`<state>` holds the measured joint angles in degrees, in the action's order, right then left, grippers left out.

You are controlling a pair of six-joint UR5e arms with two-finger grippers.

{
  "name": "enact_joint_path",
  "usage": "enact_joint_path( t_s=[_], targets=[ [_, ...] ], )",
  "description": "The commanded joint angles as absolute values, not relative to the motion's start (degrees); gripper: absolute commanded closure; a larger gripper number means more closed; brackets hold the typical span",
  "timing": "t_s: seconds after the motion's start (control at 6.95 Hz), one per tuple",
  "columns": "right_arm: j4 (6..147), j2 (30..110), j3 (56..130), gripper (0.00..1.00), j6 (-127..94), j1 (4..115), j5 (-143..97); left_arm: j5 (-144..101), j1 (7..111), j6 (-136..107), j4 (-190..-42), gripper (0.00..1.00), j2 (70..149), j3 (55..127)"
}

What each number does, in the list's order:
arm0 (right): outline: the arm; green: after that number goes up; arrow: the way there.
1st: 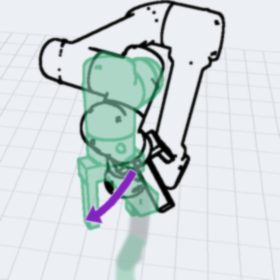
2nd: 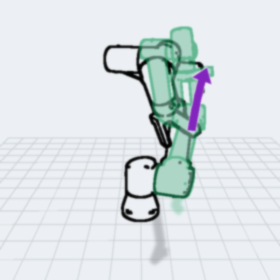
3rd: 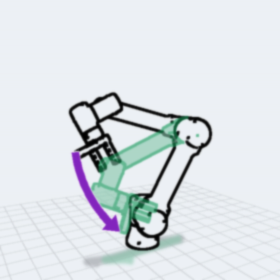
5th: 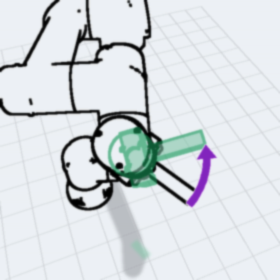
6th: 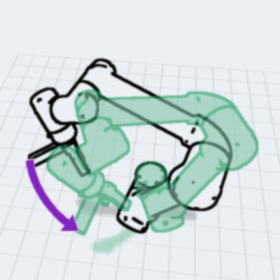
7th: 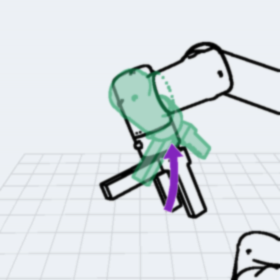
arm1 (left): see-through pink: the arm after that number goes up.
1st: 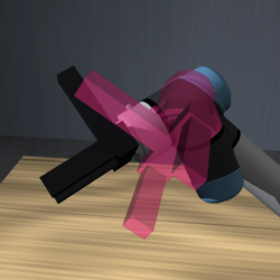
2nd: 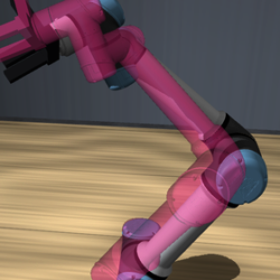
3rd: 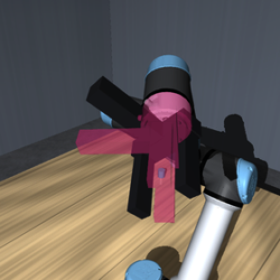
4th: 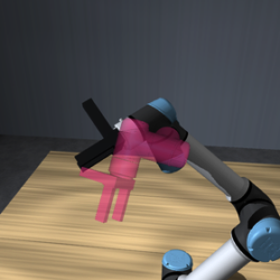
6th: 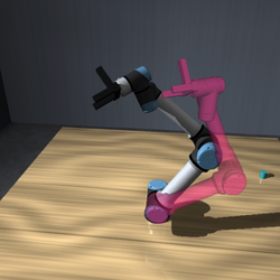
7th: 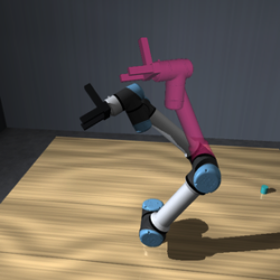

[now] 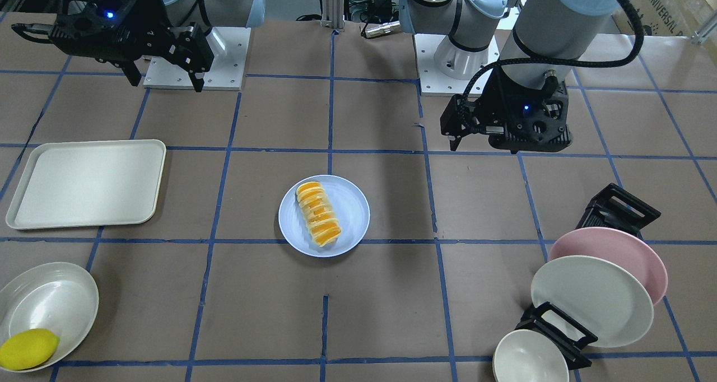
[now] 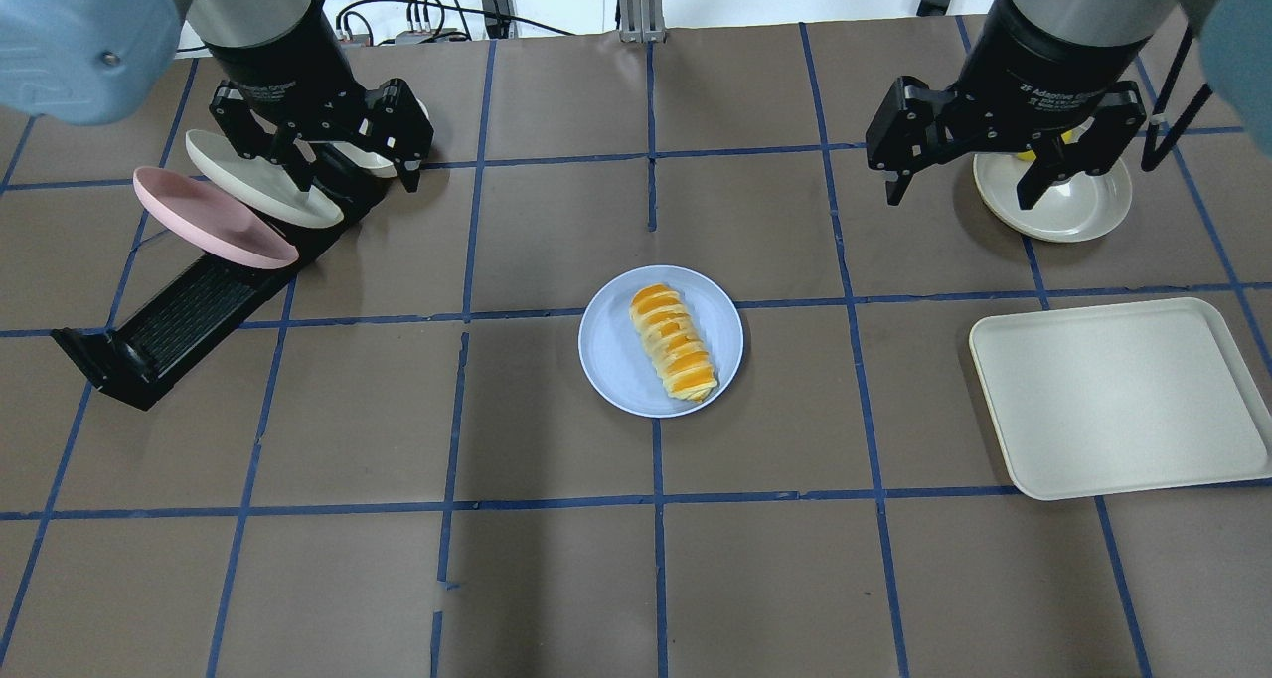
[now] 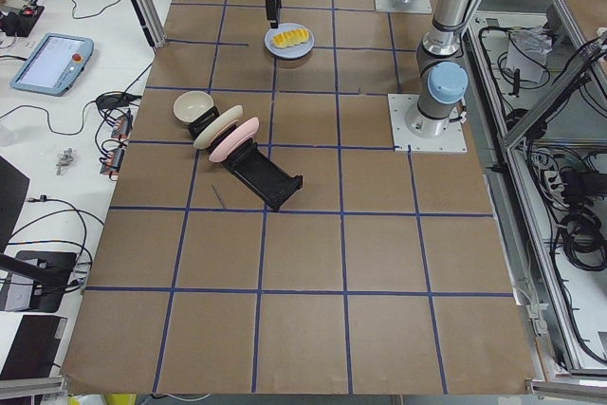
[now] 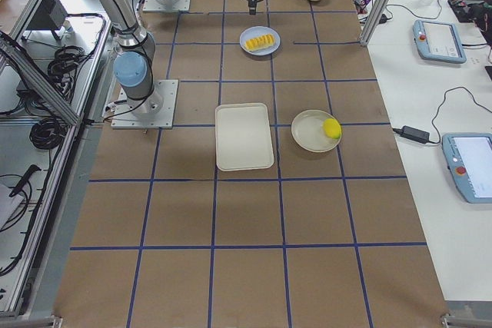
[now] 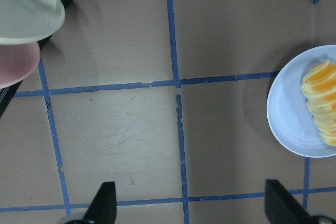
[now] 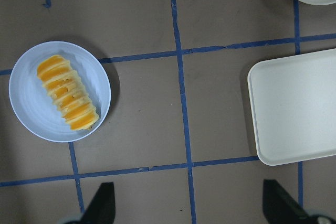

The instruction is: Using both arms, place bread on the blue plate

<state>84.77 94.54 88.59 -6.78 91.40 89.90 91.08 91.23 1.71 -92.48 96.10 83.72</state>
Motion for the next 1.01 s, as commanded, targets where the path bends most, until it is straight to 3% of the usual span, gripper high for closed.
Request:
enact_joint_path(
  t_s=[0.0, 0.86],
  targets=[
    [84.8, 94.6, 88.7, 0.0, -6.6, 91.4, 89.8, 91.1, 91.3, 1.5, -92.7, 0.0, 94.7, 84.5],
    [84.7, 94.0, 88.9, 0.0, -5.5, 91.4, 90.0, 91.0, 91.4, 1.4, -93.3, 0.0, 93.9, 85.0]
  ],
)
